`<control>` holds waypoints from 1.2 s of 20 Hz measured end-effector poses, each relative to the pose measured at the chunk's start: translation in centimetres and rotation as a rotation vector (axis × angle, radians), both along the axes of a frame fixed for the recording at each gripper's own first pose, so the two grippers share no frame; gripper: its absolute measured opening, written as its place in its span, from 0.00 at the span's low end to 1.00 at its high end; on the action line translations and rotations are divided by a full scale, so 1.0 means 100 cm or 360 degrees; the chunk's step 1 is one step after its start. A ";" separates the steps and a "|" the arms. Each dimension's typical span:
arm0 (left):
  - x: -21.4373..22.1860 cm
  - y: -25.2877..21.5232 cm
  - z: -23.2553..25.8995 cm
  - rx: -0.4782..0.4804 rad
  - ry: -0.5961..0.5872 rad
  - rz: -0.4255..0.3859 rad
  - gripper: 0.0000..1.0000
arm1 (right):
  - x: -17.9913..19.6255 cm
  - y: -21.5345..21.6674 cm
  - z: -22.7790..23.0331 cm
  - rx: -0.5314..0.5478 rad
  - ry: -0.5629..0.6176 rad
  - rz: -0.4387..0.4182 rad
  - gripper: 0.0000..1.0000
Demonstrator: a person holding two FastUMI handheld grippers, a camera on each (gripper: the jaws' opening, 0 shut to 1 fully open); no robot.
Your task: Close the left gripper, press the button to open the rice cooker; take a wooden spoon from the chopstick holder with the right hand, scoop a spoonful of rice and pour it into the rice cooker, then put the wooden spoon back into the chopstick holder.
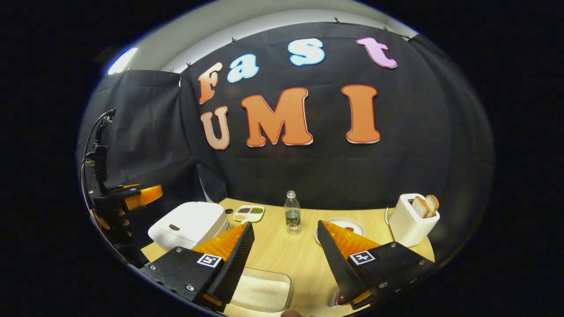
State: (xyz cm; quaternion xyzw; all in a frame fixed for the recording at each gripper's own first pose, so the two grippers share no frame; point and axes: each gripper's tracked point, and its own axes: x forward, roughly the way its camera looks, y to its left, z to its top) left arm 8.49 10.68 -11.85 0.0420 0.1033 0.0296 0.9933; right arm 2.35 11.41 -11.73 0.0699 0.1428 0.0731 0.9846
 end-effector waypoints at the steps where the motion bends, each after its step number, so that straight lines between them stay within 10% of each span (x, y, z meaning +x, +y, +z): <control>1: -0.007 -0.005 0.016 0.0030 -0.0074 -0.0026 1.00 | 0.003 0.005 0.010 -0.0015 -0.0057 0.0009 0.90; 11: -0.053 -0.048 0.065 0.0021 -0.0326 -0.0201 1.00 | 0.007 0.023 0.082 -0.0032 -0.0466 0.0039 0.90; 24: -0.075 -0.052 0.026 0.0000 -0.0302 -0.0196 1.00 | -0.009 0.032 0.048 0.0001 -0.0377 0.0041 0.89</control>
